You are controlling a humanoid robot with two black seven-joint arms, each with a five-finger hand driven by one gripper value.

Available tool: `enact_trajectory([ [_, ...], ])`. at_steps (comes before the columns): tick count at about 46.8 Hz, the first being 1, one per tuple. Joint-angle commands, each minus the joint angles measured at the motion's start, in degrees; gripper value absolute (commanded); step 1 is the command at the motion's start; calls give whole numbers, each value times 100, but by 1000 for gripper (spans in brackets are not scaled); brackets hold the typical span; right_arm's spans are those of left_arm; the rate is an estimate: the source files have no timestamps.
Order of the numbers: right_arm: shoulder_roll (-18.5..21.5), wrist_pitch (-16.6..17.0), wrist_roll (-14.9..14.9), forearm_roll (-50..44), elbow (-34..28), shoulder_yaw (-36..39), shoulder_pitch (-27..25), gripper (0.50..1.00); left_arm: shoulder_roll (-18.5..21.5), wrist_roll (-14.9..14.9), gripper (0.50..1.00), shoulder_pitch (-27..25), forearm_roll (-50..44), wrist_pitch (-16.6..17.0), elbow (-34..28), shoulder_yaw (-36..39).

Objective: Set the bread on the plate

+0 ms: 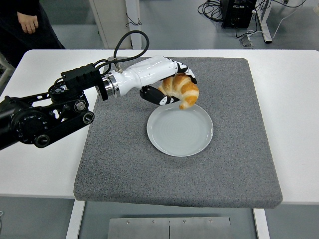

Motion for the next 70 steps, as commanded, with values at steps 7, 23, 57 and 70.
enact_trajectory([
  [7, 0, -4, 0, 0, 0, 0, 0, 1000, -172, 6, 543, 39, 56, -1, 159, 88],
  [23, 0, -4, 0, 0, 0, 0, 0, 1000, -427, -3, 549, 127, 56, -1, 546, 377],
  [57, 0, -4, 0, 0, 0, 0, 0, 1000, -647, -3, 551, 329, 293, 25, 810, 676],
  [70, 0, -4, 0, 0, 0, 0, 0, 1000, -726, -3, 552, 355, 284, 34, 924, 703],
])
